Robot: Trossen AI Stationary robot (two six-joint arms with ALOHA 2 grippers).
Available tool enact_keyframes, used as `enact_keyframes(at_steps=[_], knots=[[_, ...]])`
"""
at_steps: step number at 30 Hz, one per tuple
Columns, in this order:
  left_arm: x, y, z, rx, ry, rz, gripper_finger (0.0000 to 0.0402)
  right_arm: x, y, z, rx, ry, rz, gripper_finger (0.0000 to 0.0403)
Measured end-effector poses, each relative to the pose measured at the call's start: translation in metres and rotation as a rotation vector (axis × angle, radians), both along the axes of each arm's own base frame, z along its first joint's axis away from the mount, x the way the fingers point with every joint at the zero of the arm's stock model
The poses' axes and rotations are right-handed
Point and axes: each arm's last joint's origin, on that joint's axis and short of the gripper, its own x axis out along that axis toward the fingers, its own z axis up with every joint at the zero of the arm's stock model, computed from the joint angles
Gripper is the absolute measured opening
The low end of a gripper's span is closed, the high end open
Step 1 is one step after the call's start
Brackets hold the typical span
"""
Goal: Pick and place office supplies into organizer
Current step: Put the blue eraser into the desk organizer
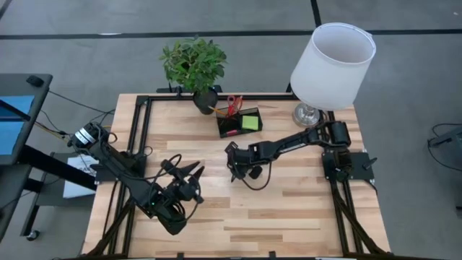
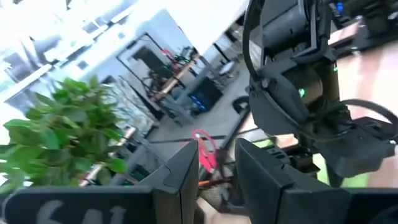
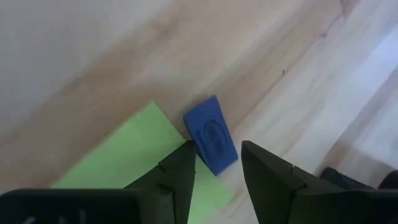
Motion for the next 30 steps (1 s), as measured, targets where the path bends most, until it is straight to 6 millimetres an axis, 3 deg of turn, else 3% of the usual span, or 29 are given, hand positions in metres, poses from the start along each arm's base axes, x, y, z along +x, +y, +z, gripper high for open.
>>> enact_keyframes(at_steps=[10,19,25,30], knots=[[0.0,0.001,0.001,0.023,-0.009,0.016,0.0098,0.001,-0.02,0.0,0.067,0.011,0.059,0.0127],[0.0,0.0,0.0,-0.024,-0.01,-0.005,0.0098,0.004,-0.018,0.0,0.149,-0.018,0.144,0.0125],[0.0,0.0,0.0,-0.032,-0.019,-0.005,0.0098,0.015,-0.018,-0.018,0.163,0.029,0.145,0.0104],[0.001,0.0,0.0,-0.036,-0.02,-0.007,0.0098,0.025,-0.019,-0.02,0.165,0.059,0.141,0.0085]])
